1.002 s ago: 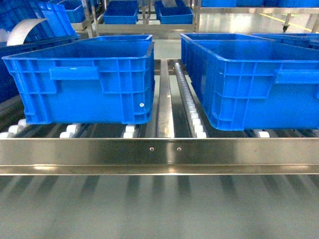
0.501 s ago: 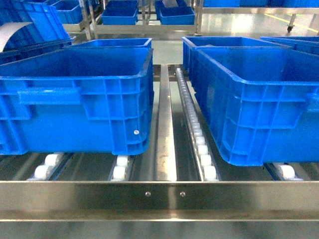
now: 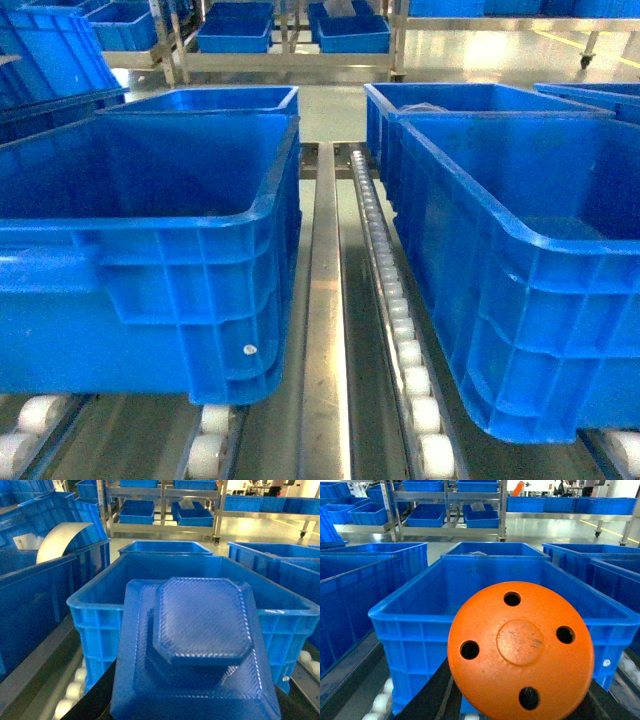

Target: Sort blue parts and orange caps into right shelf containers

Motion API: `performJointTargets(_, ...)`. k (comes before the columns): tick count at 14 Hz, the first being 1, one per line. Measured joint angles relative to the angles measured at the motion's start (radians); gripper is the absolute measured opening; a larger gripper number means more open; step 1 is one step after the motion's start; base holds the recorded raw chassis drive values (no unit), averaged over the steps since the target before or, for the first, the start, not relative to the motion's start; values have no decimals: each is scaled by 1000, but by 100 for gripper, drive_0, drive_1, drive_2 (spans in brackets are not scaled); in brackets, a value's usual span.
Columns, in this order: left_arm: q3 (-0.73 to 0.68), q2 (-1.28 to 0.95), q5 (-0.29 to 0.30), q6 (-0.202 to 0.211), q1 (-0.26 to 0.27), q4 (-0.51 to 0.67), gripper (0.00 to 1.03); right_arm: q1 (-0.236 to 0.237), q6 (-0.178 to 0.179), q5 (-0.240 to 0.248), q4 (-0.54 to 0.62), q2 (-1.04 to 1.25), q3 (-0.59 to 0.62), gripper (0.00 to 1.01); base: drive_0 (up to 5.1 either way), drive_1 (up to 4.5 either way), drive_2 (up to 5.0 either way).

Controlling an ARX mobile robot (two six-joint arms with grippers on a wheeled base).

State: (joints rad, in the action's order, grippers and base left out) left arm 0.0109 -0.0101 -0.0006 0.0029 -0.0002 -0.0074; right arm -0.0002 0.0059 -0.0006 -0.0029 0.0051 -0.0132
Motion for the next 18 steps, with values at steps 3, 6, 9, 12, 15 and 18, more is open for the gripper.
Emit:
performJointTargets(3,0,0,0,0,0,3,42,0,0,0,-5,0,0,43,11,284,-263)
performJointTargets(6,0,0,0,0,0,0,42,0,0,0,-3,0,0,43,0,0,0)
performJointTargets(9,0,0,0,0,0,0,42,0,0,0,-4,0,0,43,0,0,0)
performJointTargets(12,0,0,0,0,0,0,42,0,0,0,-4,0,0,43,0,0,0)
performJointTargets(15,0,0,0,0,0,0,42,0,0,0,-3,0,0,43,0,0,0)
performJointTargets(18,0,0,0,0,0,0,42,0,0,0,-3,0,0,43,0,0,0)
